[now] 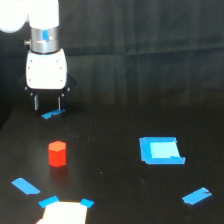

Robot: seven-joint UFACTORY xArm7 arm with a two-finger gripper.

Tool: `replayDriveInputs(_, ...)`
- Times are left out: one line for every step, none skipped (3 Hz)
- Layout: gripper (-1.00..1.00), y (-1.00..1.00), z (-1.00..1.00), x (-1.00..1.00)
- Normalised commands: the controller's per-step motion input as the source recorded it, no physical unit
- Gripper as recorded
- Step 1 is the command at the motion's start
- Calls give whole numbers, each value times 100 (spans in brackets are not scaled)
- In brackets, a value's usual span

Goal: Pick up the red object from the table

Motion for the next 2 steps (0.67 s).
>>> replayDriveInputs(100,-100,-8,-64)
replayDriveInputs(100,-100,-86,-100)
